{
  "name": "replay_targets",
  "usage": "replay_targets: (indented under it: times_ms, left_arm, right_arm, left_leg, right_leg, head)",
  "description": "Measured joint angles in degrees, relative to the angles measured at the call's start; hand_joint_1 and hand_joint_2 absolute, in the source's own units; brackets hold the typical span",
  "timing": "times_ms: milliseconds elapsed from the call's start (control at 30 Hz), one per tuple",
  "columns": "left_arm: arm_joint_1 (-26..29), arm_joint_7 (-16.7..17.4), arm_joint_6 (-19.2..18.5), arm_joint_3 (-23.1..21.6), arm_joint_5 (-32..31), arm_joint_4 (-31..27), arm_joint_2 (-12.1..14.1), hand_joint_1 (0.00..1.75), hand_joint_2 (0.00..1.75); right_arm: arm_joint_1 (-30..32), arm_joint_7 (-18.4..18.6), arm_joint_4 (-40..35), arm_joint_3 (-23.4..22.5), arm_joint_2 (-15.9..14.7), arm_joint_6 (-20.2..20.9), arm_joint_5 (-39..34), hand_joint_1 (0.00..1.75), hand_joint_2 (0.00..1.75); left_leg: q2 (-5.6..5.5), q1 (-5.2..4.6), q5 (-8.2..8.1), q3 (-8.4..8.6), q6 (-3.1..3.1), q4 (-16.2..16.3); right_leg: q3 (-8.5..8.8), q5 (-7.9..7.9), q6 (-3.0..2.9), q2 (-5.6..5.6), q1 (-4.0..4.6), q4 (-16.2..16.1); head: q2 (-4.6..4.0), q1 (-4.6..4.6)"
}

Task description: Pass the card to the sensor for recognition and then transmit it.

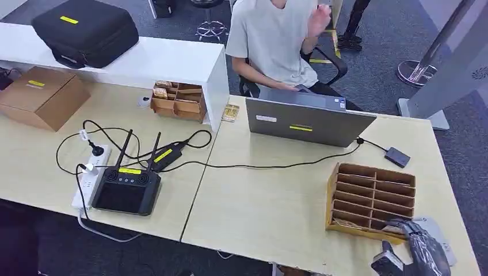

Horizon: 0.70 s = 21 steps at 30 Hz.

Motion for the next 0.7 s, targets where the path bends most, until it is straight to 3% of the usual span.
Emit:
replay_targets:
  times_ms: [567,700]
  left_arm:
    - [0.0,-0.9,0.1,0.0,-1.1,0.0,0.0,0.0,1.75]
    - [0.0,-1.5,3.1,0.0,-1.6,0.0,-0.1,0.0,1.75]
  right_arm:
    - [-0.5,-0.7,0.2,0.4,0.6,-0.1,-1.1,1.75,1.75]
    - [0.3,-0.6,-0.4,0.3,0.6,-0.6,-1.2,1.75,1.75]
  left_leg:
    - [0.0,0.0,0.0,0.02,0.0,0.0]
    - [-0.01,0.0,0.0,0.02,0.0,0.0]
  right_leg:
    - [0.01,0.0,0.0,-0.01,0.0,0.0]
    - [0.03,0.0,0.0,-0.03,0.0,0.0]
  head:
    - [0.0,0.0]
    - [0.0,0.0]
